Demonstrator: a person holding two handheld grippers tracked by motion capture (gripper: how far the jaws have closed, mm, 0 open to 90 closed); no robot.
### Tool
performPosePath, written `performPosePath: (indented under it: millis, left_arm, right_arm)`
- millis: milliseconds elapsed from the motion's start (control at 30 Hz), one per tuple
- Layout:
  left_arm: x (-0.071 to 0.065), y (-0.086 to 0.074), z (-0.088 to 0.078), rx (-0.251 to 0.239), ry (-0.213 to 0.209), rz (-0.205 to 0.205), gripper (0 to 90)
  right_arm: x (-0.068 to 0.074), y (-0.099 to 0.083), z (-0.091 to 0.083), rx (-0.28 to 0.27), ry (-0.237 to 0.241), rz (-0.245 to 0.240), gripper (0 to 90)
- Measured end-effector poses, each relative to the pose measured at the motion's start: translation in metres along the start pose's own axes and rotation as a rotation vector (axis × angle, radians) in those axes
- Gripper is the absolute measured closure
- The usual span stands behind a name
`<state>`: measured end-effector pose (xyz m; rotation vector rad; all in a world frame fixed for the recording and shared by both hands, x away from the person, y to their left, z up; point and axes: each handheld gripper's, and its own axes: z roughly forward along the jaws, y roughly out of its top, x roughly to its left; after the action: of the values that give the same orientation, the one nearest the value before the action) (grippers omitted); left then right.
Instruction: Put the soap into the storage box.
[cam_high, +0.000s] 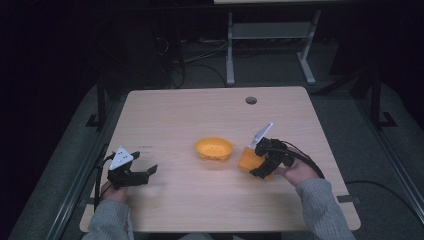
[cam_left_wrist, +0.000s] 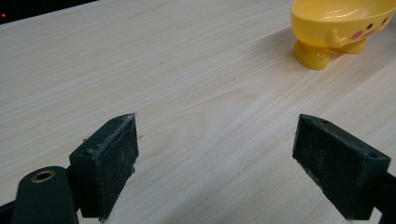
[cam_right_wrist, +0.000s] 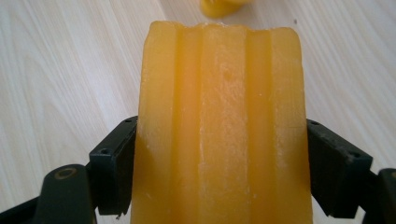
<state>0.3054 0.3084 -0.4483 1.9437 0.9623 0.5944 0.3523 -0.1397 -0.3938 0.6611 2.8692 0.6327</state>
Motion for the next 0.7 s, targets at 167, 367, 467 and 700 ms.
performPosePath:
  millis: [167,367,467,700]
  left_arm:
    - [0.0,0.0,-0.001,-0.002,-0.001,0.0,13.8]
    - [0.0,0.0,0.0,-0.003,-0.001,-0.004,13.8]
    - [0.0,0.0,-0.001,-0.003,-0.001,-0.004,13.8]
    - [0.0,0.0,-0.001,-0.007,-0.002,-0.009,13.8]
  right_arm:
    - [-0.002,0.016,0.0,0.011,0.003,-0.033,21.2]
    - [-0.007,0.031,-0.001,-0.001,0.013,-0.057,21.3]
    - [-0.009,0.037,-0.003,-0.003,0.013,-0.07,21.2]
    - [-0.01,0.054,-0.004,-0.002,0.019,-0.098,21.2]
